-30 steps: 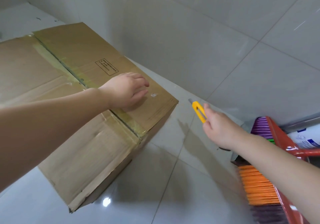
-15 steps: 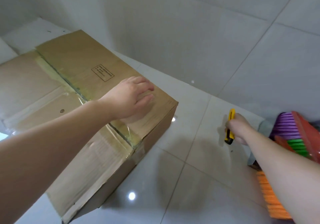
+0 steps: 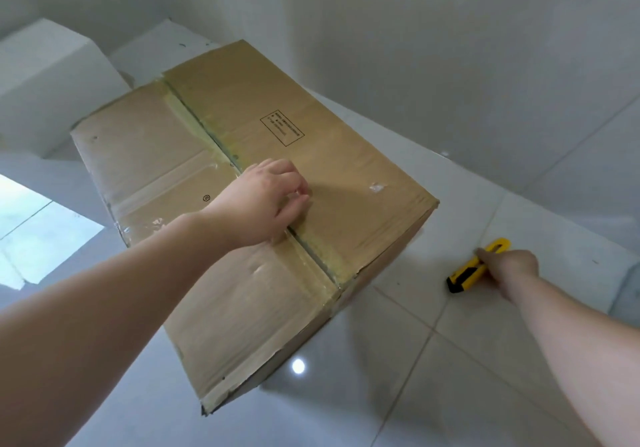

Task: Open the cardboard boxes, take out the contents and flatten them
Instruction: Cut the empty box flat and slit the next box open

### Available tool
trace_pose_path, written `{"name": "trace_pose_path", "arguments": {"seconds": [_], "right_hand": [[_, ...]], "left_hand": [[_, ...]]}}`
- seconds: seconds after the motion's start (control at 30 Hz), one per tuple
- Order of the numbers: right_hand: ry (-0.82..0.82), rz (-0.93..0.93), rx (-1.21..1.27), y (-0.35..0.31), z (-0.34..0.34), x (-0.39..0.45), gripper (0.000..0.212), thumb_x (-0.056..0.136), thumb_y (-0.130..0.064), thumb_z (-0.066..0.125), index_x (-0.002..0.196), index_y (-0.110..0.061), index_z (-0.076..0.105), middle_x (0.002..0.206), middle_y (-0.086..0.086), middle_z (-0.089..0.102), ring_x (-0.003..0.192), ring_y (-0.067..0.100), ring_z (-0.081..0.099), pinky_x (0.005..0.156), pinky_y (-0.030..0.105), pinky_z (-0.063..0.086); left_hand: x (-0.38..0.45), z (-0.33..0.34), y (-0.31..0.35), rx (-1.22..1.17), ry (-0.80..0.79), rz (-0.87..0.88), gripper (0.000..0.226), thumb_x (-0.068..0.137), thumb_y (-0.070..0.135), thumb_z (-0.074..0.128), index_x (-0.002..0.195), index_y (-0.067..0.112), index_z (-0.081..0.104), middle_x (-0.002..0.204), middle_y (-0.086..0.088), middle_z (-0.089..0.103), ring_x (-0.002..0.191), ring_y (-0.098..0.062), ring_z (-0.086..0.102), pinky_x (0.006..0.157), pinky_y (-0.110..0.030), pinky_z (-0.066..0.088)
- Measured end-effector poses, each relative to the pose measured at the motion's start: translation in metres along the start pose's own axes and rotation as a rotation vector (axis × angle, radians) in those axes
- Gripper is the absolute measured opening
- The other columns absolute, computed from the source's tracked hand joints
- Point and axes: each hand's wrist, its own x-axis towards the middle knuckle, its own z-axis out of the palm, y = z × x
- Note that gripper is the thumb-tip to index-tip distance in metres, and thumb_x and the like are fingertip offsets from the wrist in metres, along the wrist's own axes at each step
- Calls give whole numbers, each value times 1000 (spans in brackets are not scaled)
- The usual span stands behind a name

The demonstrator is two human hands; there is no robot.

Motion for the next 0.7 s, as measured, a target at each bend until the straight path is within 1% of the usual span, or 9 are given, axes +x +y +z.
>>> {"name": "trace_pose_path", "arguments": {"seconds": [0.07, 0.1, 0.17, 0.3, 0.4, 0.5, 0.57, 0.63, 0.7], "right_hand": [[-4, -19, -30, 4, 0, 0, 41, 80, -30, 76, 87, 9, 64, 92, 26, 63, 94, 39, 65, 83, 43, 49], [2, -34, -47, 5, -1, 0, 40, 79, -31, 76, 79, 7, 63, 93, 27, 64, 93, 39, 65, 83, 44, 50], [17, -65, -89, 7, -2, 2, 41, 77, -33, 78, 70, 2, 58, 93, 27, 66, 92, 40, 65, 80, 44, 50], [42, -131, -211, 10, -6, 6, 51, 72, -37, 80, 88, 7, 64, 93, 27, 66, 89, 39, 65, 68, 36, 44], [28, -158, -265, 7, -9, 5, 55, 72, -36, 81, 99, 6, 58, 98, 27, 65, 94, 40, 64, 68, 36, 43], [0, -156, -316, 6, -15, -1, 56, 75, -39, 77, 104, 2, 53, 103, 25, 64, 93, 39, 64, 75, 39, 49], [26, -193, -347, 0, -21, -11, 54, 81, -42, 70, 111, 0, 52, 112, 25, 61, 100, 40, 62, 83, 41, 49], [84, -326, -303, -23, -29, -28, 52, 88, -39, 63, 124, -3, 51, 126, 24, 53, 113, 40, 55, 93, 42, 44], [144, -527, -154, -61, -34, -54, 44, 92, -33, 58, 126, -6, 53, 128, 21, 51, 114, 39, 53, 95, 40, 41]], "left_hand": [[0, 1, 0, 6, -10, -1, 40, 89, 40, 37, 95, 16, 69, 97, 2, 62, 91, -21, 57, 86, -45, 48], [0, 1, -1, 4, -5, 3, 39, 89, 39, 37, 95, 16, 68, 97, 2, 62, 91, -21, 57, 86, -45, 48], [2, 2, -1, -3, 9, 16, 37, 89, 38, 38, 94, 16, 68, 97, 1, 62, 90, -22, 57, 85, -44, 49], [3, 2, 1, -3, 6, 25, 38, 89, 39, 38, 95, 16, 68, 98, 2, 62, 92, -21, 58, 87, -44, 48], [5, 3, 4, 4, -10, 38, 40, 89, 40, 37, 96, 16, 68, 99, 2, 62, 92, -21, 58, 87, -44, 48], [6, 2, 6, 8, -21, 48, 42, 88, 41, 35, 98, 17, 68, 100, 2, 61, 93, -19, 57, 87, -42, 48], [6, 0, 7, 2, -25, 50, 43, 88, 42, 34, 98, 17, 68, 100, 3, 61, 93, -19, 57, 86, -42, 47], [5, -4, 7, 7, -42, 46, 40, 89, 41, 35, 99, 19, 68, 100, 4, 61, 92, -18, 57, 86, -41, 47], [2, -8, 6, 24, -67, 39, 32, 91, 36, 41, 100, 20, 68, 100, 5, 60, 93, -17, 57, 88, -41, 47]]}}
